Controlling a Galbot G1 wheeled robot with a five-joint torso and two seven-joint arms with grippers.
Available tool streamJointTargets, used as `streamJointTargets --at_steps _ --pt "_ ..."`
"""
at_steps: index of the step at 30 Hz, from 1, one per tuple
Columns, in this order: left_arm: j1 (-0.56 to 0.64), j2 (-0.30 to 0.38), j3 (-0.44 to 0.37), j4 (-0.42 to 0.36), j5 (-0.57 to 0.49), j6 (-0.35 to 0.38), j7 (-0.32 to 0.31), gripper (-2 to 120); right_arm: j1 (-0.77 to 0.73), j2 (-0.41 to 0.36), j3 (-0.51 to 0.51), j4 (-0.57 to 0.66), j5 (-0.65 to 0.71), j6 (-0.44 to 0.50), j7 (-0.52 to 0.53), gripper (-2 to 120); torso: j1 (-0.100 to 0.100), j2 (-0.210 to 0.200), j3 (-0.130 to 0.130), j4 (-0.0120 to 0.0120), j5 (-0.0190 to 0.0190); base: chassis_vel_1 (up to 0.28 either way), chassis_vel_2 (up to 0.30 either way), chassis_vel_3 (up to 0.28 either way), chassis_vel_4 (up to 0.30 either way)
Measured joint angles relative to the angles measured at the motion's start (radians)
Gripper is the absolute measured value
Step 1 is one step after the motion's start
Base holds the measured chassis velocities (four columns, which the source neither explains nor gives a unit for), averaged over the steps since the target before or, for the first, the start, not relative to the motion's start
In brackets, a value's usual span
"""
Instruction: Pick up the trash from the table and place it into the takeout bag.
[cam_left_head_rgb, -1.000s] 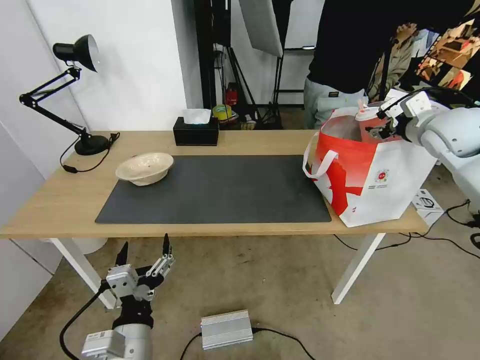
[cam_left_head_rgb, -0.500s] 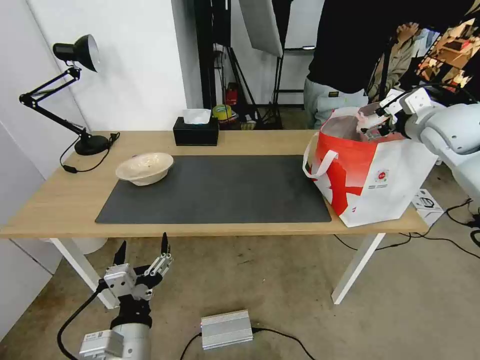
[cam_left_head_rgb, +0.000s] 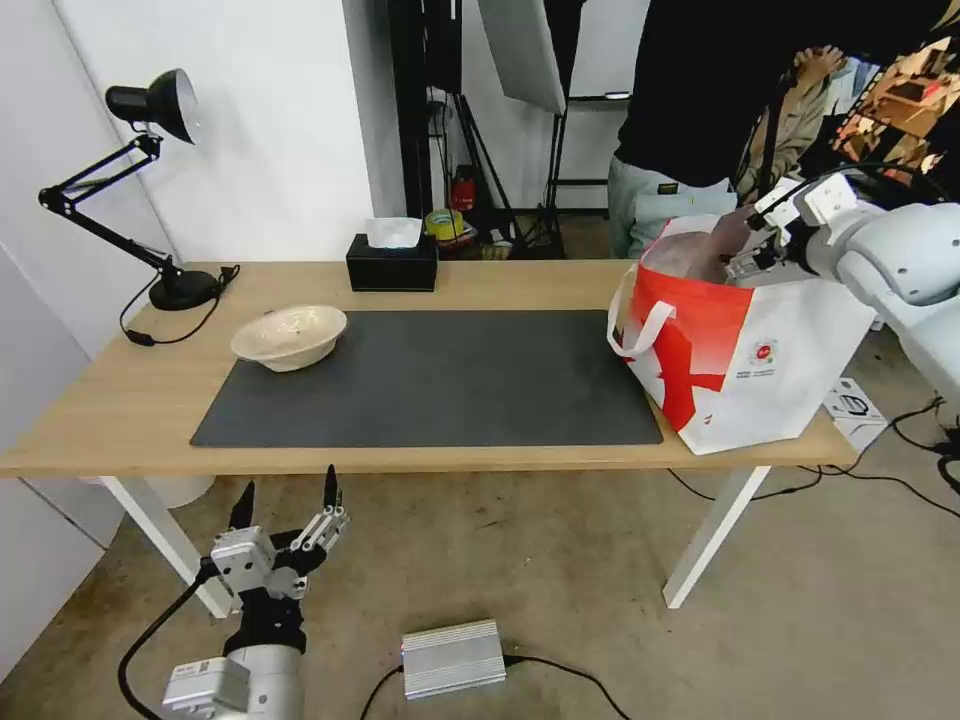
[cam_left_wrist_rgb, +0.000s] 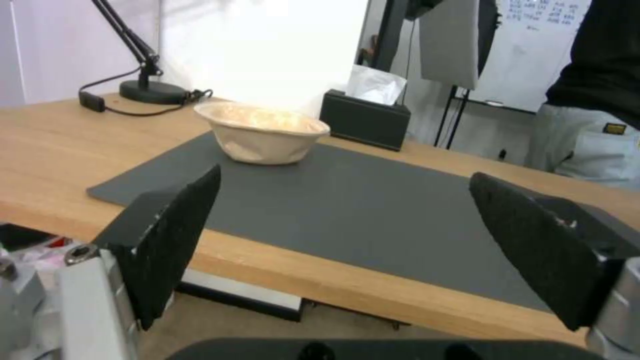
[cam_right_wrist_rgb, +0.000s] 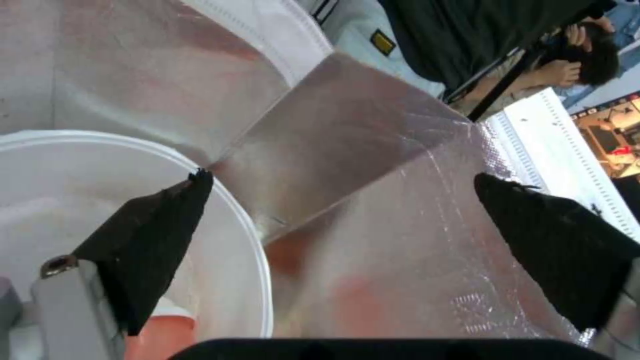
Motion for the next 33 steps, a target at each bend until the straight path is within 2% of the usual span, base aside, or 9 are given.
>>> streamJointTargets --at_steps 13,19,28,32,33 --pt "-0.001 0.000 -0.002 0.000 -0.001 0.001 0.000 100 -0.008 0.001 0.008 0.005 -0.001 0.000 -0.005 100 0.000 0.000 0.000 0.0000 0.0000 0.000 0.000 0.000 0.000" --pt "0.004 0.000 -0.002 -0.007 -0.001 0.002 0.000 100 -0.049 -0.011 0.051 0.042 0.011 0.000 0.006 100 0.000 0.000 0.000 -0.0001 0.0001 0.000 0.000 0.000 0.000" --pt "0.017 0.000 -0.003 -0.021 0.001 0.002 0.001 100 -0.141 -0.043 0.170 0.160 0.151 0.007 0.111 100 0.000 0.000 0.000 -0.0001 -0.0001 0.000 0.000 0.000 0.000" --pt "0.023 0.000 -0.004 -0.028 0.002 0.001 0.001 100 -0.231 -0.055 0.262 0.268 0.280 0.078 0.243 100 0.000 0.000 0.000 -0.0002 0.0000 0.000 0.000 0.000 0.000" --pt "0.023 0.000 -0.004 -0.028 0.002 0.001 0.001 100 -0.231 -0.055 0.262 0.268 0.280 0.078 0.243 100 0.000 0.000 0.000 -0.0002 0.0000 0.000 0.000 0.000 0.000"
